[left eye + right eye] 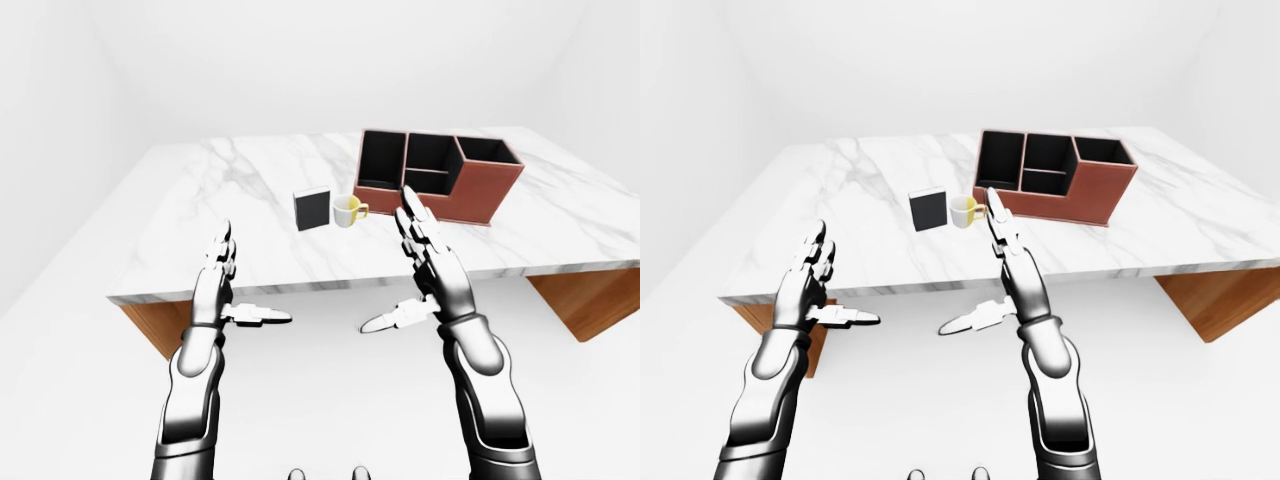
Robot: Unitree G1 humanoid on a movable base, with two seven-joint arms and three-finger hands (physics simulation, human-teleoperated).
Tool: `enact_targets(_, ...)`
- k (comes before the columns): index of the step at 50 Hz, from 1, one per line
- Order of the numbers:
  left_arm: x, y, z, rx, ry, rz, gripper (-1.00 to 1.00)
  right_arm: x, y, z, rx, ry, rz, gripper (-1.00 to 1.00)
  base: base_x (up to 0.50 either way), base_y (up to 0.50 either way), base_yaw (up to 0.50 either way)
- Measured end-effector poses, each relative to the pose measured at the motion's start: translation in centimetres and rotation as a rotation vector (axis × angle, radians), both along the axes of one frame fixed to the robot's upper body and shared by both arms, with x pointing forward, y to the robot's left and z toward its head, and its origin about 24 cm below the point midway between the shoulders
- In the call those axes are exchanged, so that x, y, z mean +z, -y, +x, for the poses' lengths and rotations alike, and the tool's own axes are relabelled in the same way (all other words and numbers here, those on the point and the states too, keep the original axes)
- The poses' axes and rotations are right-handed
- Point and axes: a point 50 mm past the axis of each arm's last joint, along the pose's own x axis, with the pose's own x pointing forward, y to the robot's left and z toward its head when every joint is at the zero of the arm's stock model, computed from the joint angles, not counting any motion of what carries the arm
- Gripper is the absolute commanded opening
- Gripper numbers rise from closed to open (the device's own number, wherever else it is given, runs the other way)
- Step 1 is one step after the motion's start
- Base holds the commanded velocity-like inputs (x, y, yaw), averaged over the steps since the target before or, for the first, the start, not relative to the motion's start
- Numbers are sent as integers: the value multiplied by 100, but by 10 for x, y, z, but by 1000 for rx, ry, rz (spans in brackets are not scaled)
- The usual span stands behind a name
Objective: Pick up the book and place it in the caddy.
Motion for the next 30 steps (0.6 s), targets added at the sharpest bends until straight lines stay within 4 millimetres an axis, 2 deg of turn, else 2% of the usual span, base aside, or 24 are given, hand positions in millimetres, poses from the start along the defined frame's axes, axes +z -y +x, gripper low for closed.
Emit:
enact_targets(8,-3,-1,0,1,-14,-7,100,1,-1,-2,11,6,5,100,-15,1,-50)
enact_targets(10,-4,-2,0,3,-15,-4,100,2,-2,-2,8,8,12,100,-6,-34,0)
enact_targets(30,-4,-3,-2,5,-16,-23,100,0,-2,6,-26,1,11,100,1,0,0)
